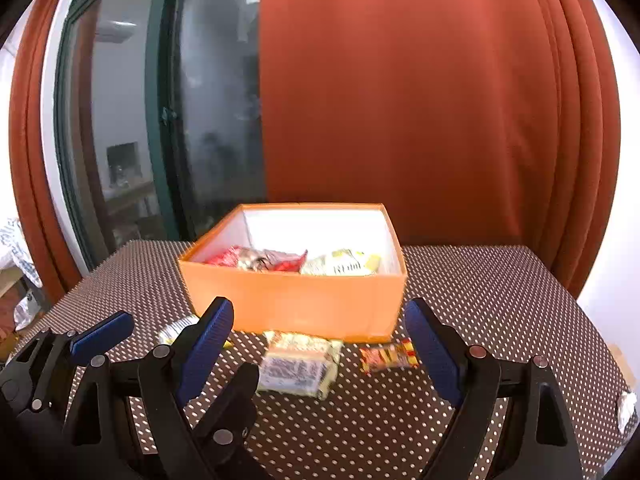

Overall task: Organize snacks
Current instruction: 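Withdraw both tools from the box back toward the table, then grasp the white-and-green wafer pack with the left tool while the right tool grasps the candy packet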

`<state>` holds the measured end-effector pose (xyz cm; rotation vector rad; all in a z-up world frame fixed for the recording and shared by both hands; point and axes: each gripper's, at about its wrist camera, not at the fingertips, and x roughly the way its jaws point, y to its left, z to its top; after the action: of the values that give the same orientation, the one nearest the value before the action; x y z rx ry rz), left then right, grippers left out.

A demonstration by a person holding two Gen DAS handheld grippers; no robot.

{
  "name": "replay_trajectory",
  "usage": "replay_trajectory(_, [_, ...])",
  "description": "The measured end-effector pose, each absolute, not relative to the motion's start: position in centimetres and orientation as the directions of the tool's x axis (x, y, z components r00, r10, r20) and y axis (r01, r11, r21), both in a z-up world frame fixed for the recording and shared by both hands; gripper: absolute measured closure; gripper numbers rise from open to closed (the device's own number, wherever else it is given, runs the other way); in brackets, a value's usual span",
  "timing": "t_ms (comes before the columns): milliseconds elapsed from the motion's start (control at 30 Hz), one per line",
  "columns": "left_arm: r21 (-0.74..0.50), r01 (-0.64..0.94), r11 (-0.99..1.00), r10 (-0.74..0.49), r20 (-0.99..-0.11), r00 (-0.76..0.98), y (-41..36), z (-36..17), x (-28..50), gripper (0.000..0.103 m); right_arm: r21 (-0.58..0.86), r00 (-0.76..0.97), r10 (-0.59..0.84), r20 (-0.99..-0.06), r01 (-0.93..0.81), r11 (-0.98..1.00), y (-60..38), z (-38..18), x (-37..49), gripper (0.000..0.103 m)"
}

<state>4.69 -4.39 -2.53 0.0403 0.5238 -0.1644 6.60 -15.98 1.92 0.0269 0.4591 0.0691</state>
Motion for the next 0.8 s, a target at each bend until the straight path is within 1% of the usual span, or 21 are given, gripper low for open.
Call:
replay_trajectory(133, [-0.019, 0.182, 0.983, -0.162, -0.554, 0.816, -5.0, -4.8, 5.7, 0.009, 0.055, 0.872, 0.025, -0.489, 0.002, 0.998, -17.3, -0.5, 7.5, 0.014])
replay_trajectory(267, [-0.013, 0.156, 0.988, -0.133, -0.595, 0.793, -5.2, -7.1, 7.0, 0.009, 0.087, 0.844, 0.011, -0.537, 0.043, 0.995, -18.7, -3.0, 8.4, 0.014])
replay_trajectory(367, [0.008, 0.142, 0.990, -0.106, -0.624, 0.774, -5.6, -9.1, 7.9, 0.009, 0.111, 0.821, 0.056, -0.568, 0.009, 0.994, -19.4, -4.8, 9.2, 0.014])
replay_trajectory(567, [0.028, 0.139, 0.990, -0.083, -0.680, 0.729, -6.0, -11.4, 10.8, 0.009, 0.093, 0.765, 0.059, -0.642, 0.002, 0.996, -19.8, -7.8, 11.2, 0.014])
replay_trajectory(667, [0.052, 0.158, 0.986, -0.077, -0.697, 0.712, -6.7, -11.8, 11.9, 0.009, 0.112, 0.738, 0.072, -0.671, 0.005, 0.994, -20.4, -9.0, 12.3, 0.014])
replay_trajectory(733, [0.059, 0.177, 0.983, -0.083, -0.712, 0.697, -7.2, -12.1, 12.9, 0.009, 0.107, 0.728, 0.070, -0.682, 0.005, 0.994, -20.6, -9.3, 12.9, 0.014])
replay_trajectory(800, [0.030, 0.200, 0.979, -0.115, -0.733, 0.671, -7.6, -12.2, 13.8, 0.009, 0.106, 0.723, 0.072, -0.688, 0.002, 0.994, -20.8, -9.5, 13.4, 0.014])
